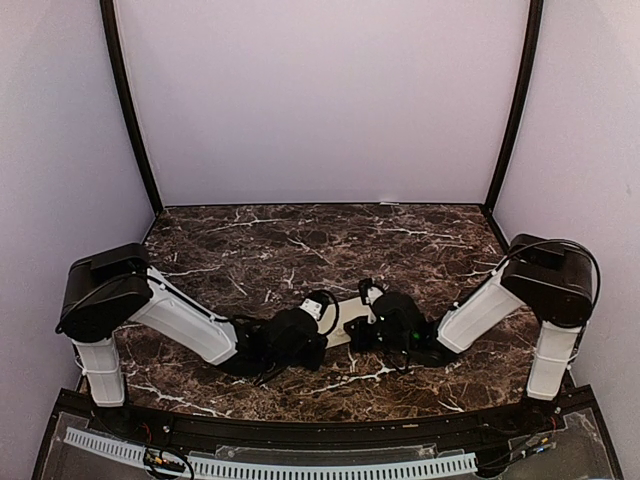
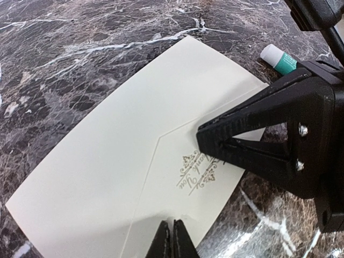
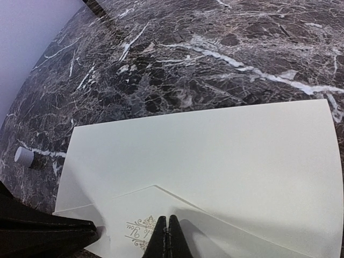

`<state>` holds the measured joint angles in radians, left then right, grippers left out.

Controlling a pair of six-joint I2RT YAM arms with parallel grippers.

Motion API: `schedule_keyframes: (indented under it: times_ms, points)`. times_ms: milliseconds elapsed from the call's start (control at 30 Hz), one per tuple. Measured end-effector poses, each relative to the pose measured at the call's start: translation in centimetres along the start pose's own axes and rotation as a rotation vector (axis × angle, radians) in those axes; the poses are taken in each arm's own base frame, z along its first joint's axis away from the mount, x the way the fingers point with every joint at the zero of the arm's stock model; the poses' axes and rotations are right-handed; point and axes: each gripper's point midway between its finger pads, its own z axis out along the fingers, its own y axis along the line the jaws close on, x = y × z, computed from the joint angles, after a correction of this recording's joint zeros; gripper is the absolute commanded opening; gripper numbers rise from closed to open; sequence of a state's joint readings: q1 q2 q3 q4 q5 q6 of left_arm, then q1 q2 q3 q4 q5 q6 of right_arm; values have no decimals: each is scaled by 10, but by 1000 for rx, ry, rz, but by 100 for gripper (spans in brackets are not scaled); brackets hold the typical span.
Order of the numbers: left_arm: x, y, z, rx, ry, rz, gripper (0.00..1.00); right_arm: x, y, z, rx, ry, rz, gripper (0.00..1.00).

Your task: Place the letter into the envelope and seal it

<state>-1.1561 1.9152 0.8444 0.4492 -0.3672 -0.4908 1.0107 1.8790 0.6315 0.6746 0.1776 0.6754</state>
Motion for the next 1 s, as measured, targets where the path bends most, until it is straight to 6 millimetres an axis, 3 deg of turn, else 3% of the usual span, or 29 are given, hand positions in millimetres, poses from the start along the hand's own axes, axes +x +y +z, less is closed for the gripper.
schedule_keyframes:
  times_ms: [233,500,633,833,1000]
  points:
    - [1,3,-10,18,-8,14,6,-3,7,3,33,34,-5,0]
    - [-24,-5,-24,47,-61,49,5,-5,9,5,65,51,-1,0]
    - [-24,-5,-17,39,-57,66,5,-5,10,7,81,53,6,0]
    - [-4,2,3,7,-7,92,5,-5,10,7,97,54,5,0]
    - [-7,5,6,-5,-21,84,5,-3,9,7,106,53,9,0]
